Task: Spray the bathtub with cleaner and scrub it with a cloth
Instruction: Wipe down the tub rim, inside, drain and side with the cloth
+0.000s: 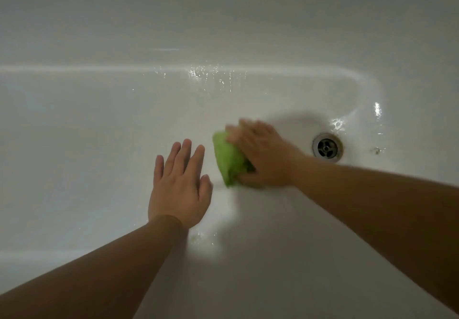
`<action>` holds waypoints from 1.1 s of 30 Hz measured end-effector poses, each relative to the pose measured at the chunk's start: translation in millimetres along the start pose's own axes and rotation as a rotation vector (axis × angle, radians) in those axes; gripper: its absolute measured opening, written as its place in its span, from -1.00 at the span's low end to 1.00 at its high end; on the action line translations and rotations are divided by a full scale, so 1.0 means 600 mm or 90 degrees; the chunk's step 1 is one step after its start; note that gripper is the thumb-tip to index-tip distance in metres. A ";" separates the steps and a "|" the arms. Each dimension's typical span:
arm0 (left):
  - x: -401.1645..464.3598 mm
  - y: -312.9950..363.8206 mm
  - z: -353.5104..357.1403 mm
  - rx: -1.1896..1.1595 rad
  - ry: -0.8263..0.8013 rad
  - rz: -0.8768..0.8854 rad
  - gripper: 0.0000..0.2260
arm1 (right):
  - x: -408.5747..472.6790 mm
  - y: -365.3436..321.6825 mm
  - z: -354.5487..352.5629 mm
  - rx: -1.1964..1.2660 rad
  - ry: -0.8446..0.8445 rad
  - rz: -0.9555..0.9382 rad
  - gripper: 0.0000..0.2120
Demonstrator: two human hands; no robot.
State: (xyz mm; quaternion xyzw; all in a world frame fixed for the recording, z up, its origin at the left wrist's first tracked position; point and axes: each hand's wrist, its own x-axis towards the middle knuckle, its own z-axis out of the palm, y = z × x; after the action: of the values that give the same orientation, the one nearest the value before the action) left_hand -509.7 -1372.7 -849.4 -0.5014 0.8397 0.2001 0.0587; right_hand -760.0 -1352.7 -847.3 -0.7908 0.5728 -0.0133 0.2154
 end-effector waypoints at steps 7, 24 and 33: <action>0.033 0.010 0.003 0.034 0.005 0.014 -0.41 | 0.143 0.085 -0.095 -0.007 0.147 0.139 -0.16; 0.013 0.053 0.013 0.007 0.002 -0.027 -0.45 | -0.115 -0.012 0.009 0.027 -0.093 -0.225 -0.16; 0.066 0.111 0.028 0.006 0.018 0.011 -0.48 | 0.043 0.192 -0.132 -0.053 0.077 0.113 -0.16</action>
State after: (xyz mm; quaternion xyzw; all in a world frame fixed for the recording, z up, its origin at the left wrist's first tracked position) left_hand -588.5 -1370.4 -858.1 -0.4967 0.8457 0.1893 0.0473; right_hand -876.2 -1430.8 -822.0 -0.7431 0.6524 -0.0178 0.1476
